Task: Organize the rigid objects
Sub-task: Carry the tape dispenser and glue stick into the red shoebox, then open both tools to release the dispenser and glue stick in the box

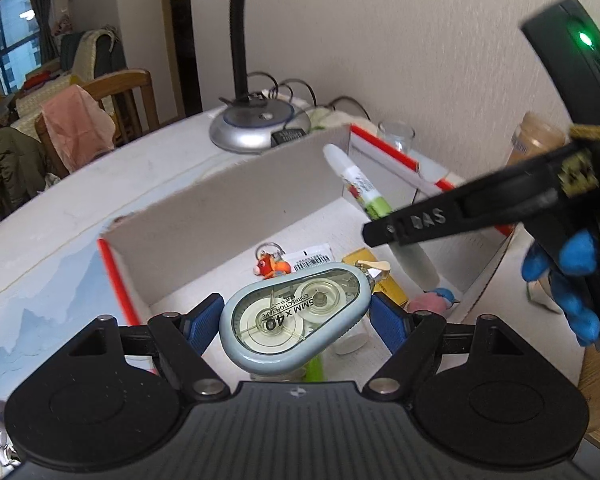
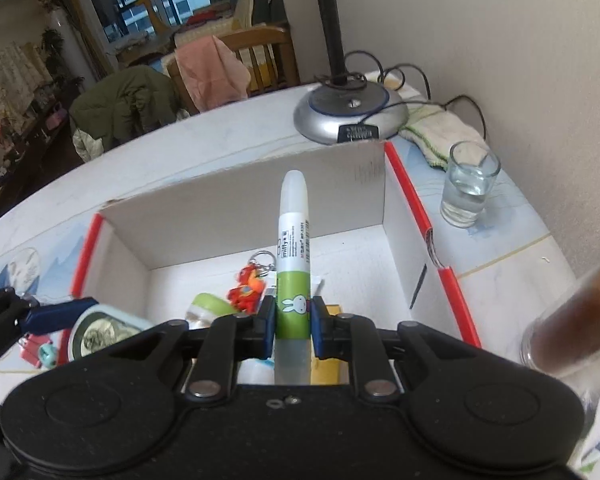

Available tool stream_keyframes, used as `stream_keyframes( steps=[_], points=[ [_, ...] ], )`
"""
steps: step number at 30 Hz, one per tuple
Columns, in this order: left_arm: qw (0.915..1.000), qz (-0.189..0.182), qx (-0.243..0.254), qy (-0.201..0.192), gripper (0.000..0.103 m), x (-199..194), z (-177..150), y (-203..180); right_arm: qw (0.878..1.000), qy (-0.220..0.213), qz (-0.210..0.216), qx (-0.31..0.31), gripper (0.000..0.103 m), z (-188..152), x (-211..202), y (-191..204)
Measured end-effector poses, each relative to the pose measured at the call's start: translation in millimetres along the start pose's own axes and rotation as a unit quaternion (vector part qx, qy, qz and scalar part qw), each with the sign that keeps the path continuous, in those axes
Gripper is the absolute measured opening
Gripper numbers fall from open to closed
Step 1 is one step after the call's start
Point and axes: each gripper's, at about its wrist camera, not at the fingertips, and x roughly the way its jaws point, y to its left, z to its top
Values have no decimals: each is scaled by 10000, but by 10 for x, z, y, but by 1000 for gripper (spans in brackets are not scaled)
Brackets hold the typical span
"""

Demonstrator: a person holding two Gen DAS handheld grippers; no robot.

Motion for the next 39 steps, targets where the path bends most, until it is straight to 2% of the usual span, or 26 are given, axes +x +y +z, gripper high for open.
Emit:
stream_keyframes(
  steps=[7, 15, 24, 27, 39],
  points=[
    [9995, -37, 161, 287, 79, 321, 92, -104, 9987, 432, -260, 19, 17, 65, 356, -147],
    [9979, -149, 188, 595, 79, 578, 160, -126, 9970, 731, -262, -35, 17, -1, 512, -159],
    [9943, -236, 215, 1016, 79, 759, 178, -156, 9971, 743, -176, 30, 17, -9, 521, -200],
    [9928, -233, 366, 1115, 80, 790, 188, -180, 9970, 753, -166, 52, 17, -10, 517, -208],
    [9925, -158, 254, 1189, 79, 772, 171, -148, 9978, 652, -91, 51, 26, -41, 357, -163]
  ],
)
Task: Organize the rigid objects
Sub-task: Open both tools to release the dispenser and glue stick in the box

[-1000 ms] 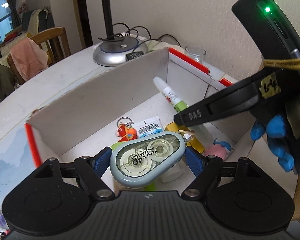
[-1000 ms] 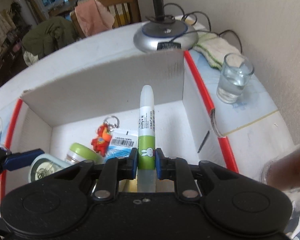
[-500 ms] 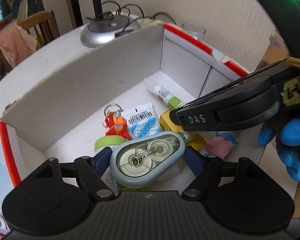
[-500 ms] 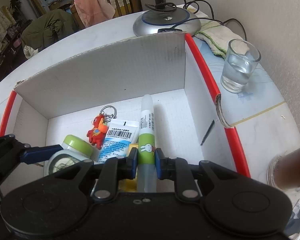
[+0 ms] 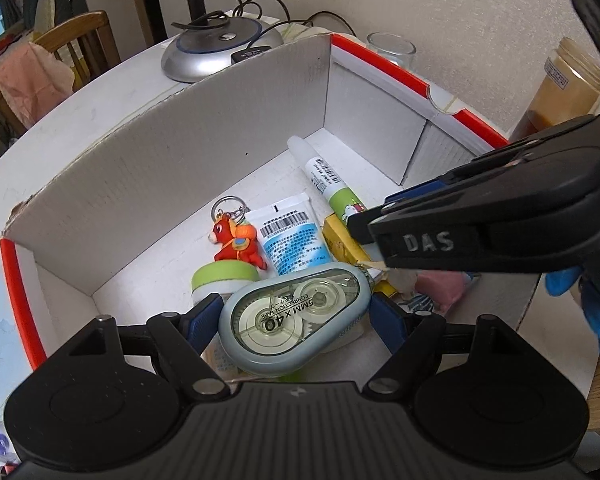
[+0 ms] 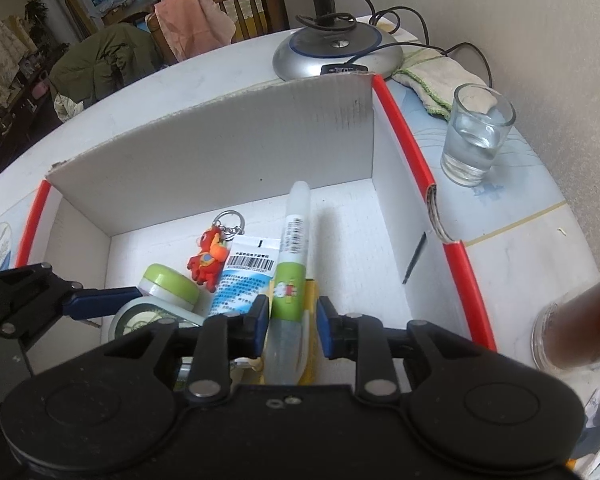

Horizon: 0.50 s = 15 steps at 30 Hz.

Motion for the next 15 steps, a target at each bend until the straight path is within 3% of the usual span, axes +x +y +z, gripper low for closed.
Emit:
stream_keyframes(
  steps=[15],
  points=[
    [9978, -68, -272, -599, 80, -392, -170, 62, 9992, -363, 131, -61, 41, -75, -352, 127]
  ],
)
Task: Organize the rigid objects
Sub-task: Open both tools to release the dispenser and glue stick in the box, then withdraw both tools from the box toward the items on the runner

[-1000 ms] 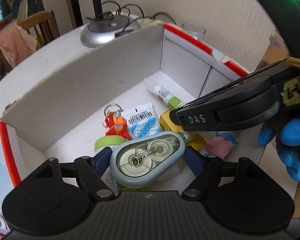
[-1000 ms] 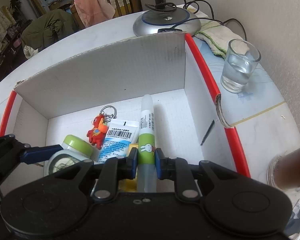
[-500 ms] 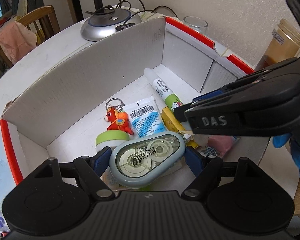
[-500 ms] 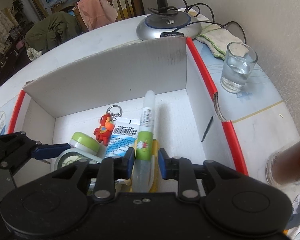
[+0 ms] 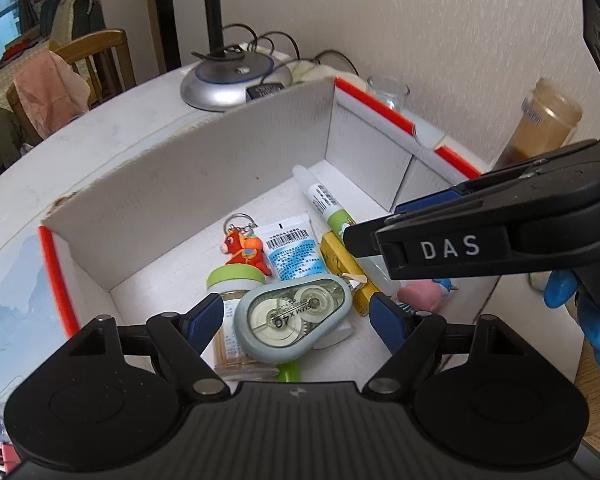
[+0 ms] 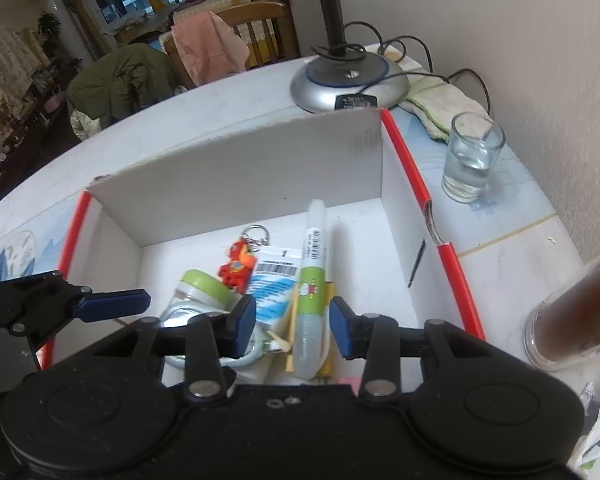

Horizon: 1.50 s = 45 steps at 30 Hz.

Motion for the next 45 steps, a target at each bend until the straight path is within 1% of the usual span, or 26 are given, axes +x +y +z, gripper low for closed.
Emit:
stream_keyframes(
  steps=[4, 7, 12, 17, 20, 23, 25, 27, 28, 36, 42, 44, 45],
  points=[
    [9997, -8, -126, -193, 80, -176, -56, 65, 9999, -145, 42, -60, 48, -15, -127, 75],
    [9993, -5, -180, -323, 80, -319, -108, 114, 9997, -239, 60, -87, 51, -32, -219, 122],
    [9979, 4, -329, -559, 80, -575, -211, 233, 9991, -371, 92, -156, 52, -81, -366, 218],
    [9955, 58, -478, -814, 80, -847, -352, 380, 9983, -508, 161, -215, 56, -157, -523, 369],
    [9937, 49, -630, -926, 80, -1016, -453, 495, 9976, -582, 228, -303, 63, -211, -621, 489],
    [9926, 95, -670, -1010, 80, -1172, -555, 581, 9962, -663, 282, -488, 67, -278, -700, 631],
    [9919, 74, -696, -1059, 80, -1270, -631, 651, 9955, -707, 324, -548, 73, -323, -750, 719],
    [9907, 88, -766, -1118, 81, -1374, -715, 732, 9949, -737, 376, -568, 74, -365, -798, 812],
    [9901, 103, -810, -1144, 84, -1423, -759, 777, 9946, -759, 395, -591, 76, -390, -824, 867],
    [9854, 226, -1106, -1275, 84, -1790, -1081, 1178, 9909, -887, 708, -725, 85, -592, -932, 1341],
    [9817, 387, -1301, -1337, 94, -1964, -1318, 1521, 9883, -914, 852, -880, 91, -734, -898, 1694],
    [9805, 439, -1365, -1343, 99, -2000, -1394, 1632, 9877, -910, 881, -916, 92, -767, -873, 1797],
    [9799, 466, -1389, -1351, 99, -2011, -1430, 1687, 9875, -911, 889, -933, 94, -784, -859, 1846]
  ],
)
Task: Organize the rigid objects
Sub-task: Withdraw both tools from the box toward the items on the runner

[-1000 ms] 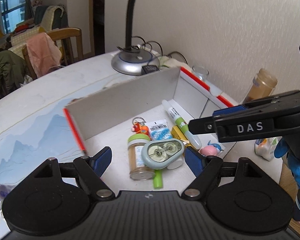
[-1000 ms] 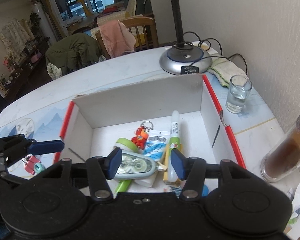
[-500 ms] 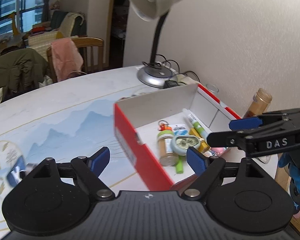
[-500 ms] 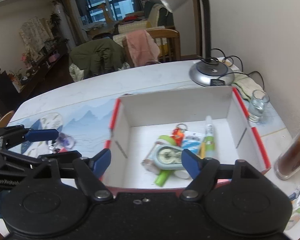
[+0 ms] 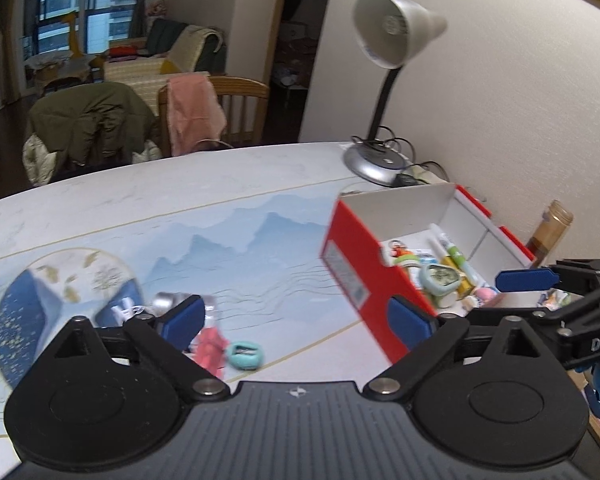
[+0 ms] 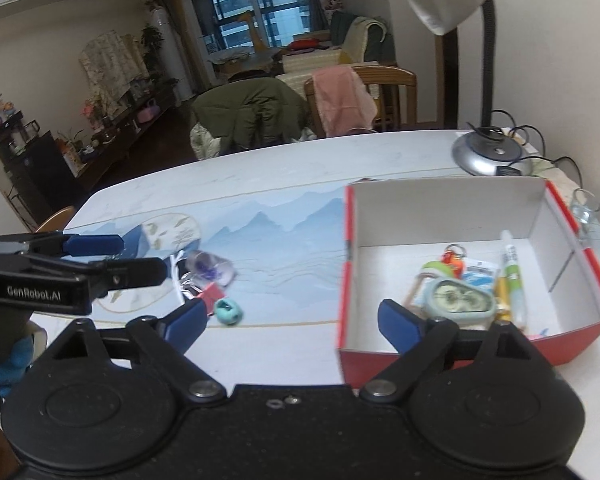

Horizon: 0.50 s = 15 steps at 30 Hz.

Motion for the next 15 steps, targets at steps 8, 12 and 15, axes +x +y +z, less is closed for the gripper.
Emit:
stream_keyframes(
  steps=[8, 12, 15],
  points=[
    [9990, 368, -236, -85, 102, -91, -131, 499, 9999, 44, 94, -121, 97, -79, 222, 376],
    [9976, 577, -370, -1, 102, -28, -196, 736, 9995, 151, 121, -232, 97, -115, 402, 535],
    [9964, 679, -492, 104, 102, 44, -249, 911, 9991, 221, 113, -346, 97, -153, 539, 644]
  ],
)
